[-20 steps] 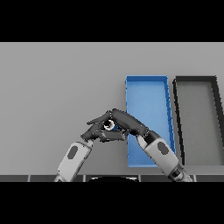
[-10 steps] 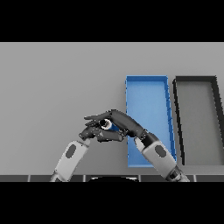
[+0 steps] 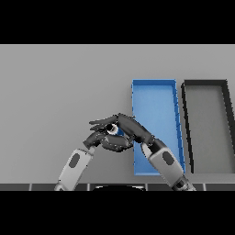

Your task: Pick up the blue pipe and place it into the blue bin.

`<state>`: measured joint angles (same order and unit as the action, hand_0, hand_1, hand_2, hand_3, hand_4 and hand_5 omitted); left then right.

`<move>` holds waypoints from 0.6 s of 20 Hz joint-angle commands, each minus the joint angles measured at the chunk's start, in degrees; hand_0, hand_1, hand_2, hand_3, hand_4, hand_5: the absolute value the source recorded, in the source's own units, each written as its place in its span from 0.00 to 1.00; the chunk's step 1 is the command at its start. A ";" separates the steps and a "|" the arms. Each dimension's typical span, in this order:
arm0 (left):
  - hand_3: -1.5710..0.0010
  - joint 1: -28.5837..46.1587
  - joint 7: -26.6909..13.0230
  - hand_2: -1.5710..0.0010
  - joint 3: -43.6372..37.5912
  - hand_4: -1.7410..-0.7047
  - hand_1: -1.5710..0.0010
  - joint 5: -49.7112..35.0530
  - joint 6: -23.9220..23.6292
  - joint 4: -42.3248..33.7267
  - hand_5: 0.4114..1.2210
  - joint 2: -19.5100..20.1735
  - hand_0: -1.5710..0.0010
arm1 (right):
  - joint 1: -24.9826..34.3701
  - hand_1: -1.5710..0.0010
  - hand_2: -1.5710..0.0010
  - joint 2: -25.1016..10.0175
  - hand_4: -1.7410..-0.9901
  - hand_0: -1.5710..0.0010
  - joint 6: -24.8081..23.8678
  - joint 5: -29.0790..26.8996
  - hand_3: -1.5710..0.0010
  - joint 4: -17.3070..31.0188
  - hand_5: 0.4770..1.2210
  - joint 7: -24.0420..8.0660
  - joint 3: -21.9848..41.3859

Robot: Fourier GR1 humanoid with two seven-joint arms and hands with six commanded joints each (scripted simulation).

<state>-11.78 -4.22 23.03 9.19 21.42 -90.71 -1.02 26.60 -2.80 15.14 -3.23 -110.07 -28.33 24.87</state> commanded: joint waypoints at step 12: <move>1.00 -0.88 -2.90 1.00 -0.98 0.81 1.00 -1.26 0.70 0.49 0.03 0.52 1.00 | 23.77 0.00 0.00 -8.07 0.00 0.00 -11.27 -25.98 0.00 1.06 1.00 -5.98 -15.52</move>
<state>-12.68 -7.24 22.04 7.94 22.09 -90.22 -0.50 50.46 -10.94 3.81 -29.17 -109.00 -34.11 9.28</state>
